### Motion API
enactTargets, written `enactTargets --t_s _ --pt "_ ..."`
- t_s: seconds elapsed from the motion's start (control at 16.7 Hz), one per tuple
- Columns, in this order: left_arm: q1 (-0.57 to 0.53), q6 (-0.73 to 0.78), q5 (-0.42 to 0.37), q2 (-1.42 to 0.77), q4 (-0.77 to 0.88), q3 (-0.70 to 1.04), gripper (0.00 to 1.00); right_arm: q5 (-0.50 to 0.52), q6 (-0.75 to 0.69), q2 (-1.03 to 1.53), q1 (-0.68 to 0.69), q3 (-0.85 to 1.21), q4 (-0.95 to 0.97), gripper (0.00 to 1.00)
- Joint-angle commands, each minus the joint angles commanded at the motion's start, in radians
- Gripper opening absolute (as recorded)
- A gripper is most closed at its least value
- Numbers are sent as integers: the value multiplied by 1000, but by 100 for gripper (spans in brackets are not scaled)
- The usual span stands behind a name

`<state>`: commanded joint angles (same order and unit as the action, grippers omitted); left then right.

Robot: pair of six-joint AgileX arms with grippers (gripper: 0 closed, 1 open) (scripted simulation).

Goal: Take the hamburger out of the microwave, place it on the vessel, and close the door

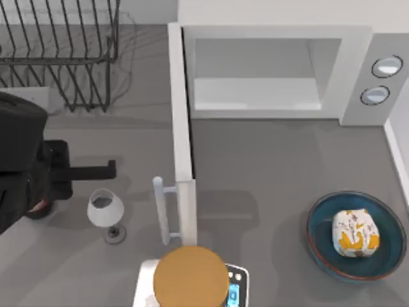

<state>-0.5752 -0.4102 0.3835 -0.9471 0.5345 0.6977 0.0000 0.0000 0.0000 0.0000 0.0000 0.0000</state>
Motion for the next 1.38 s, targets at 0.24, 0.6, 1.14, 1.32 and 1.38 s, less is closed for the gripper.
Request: enactTargets --t_s 0.24,0.6,1.14,1.32,1.38 --pt "-65 -54 40 -154 38 95 0 0 0 0 0 0 0 100" --pt "-69 -59 41 -164 37 100 0 0 0 0 0 0 0 100" --pt "-103 -57 56 -228 -282 -96 0 0 0 0 0 0 0 100" --pt "-94 -52 47 -284 -392 -178 0 0 0 0 0 0 0 100" --pt "-86 -52 43 -301 -416 -201 0 0 0 0 0 0 0 100"
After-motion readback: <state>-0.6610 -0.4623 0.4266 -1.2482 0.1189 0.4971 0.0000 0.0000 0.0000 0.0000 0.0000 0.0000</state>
